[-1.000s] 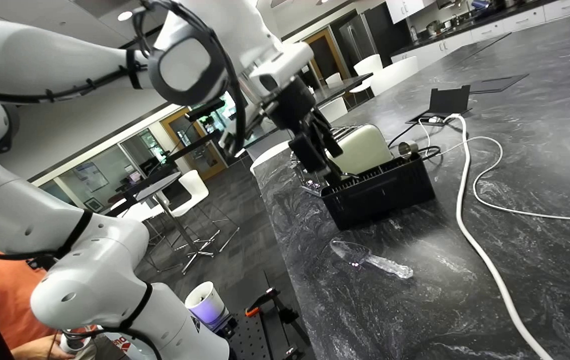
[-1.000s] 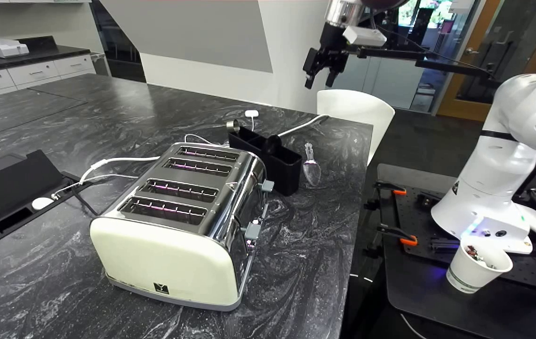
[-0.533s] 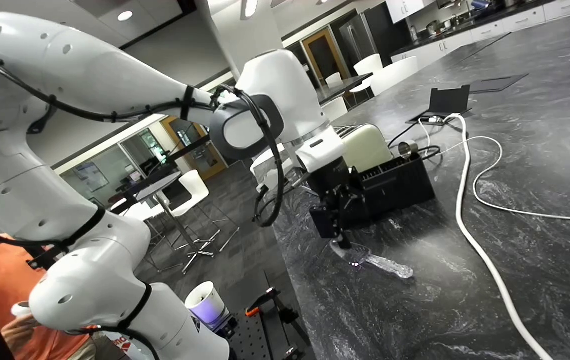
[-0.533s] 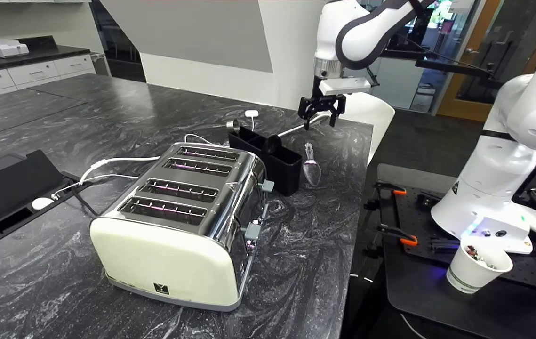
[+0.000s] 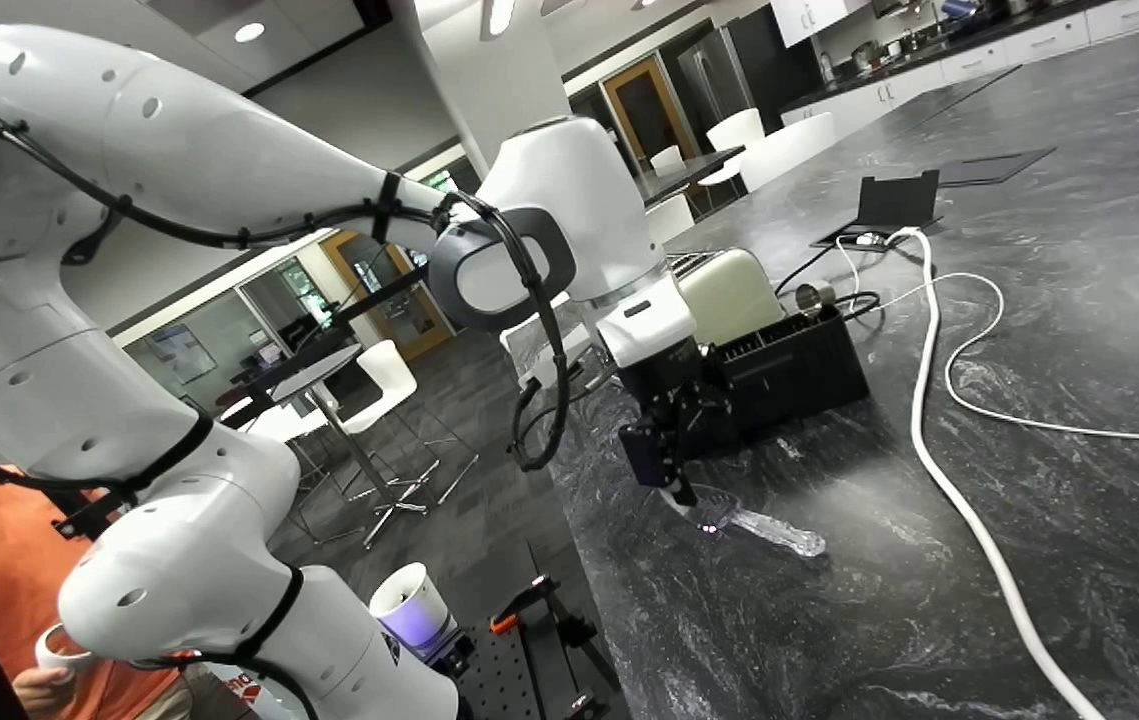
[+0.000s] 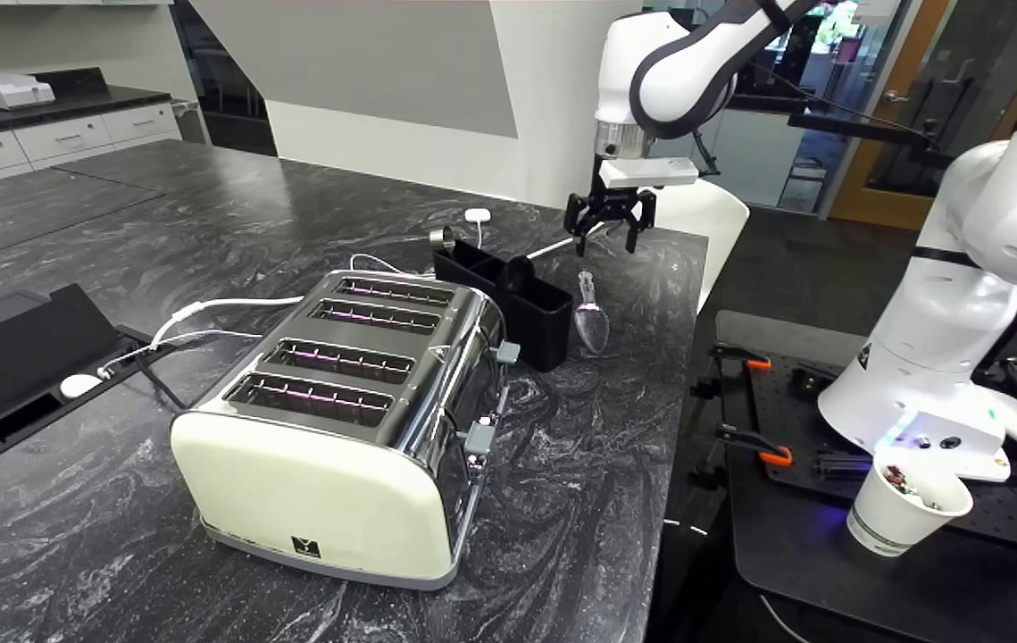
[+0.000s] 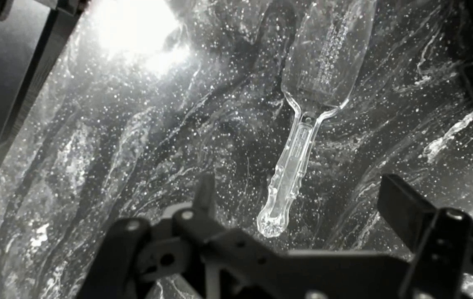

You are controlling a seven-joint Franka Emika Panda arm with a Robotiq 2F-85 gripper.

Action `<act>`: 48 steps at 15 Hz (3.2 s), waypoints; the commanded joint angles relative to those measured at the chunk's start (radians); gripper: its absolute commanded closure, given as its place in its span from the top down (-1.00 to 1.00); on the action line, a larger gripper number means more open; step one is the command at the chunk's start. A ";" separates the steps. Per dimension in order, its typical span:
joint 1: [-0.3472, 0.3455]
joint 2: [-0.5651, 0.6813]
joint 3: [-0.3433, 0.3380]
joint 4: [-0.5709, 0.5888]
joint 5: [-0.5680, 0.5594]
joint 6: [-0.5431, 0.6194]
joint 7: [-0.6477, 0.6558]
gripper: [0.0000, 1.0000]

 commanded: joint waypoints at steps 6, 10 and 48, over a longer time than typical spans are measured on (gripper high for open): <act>0.037 0.147 -0.024 -0.005 0.169 0.229 -0.017 1.00; 0.047 0.195 -0.031 -0.005 0.187 0.247 -0.014 1.00; 0.075 -0.108 -0.138 0.245 0.742 -0.483 -0.424 -0.88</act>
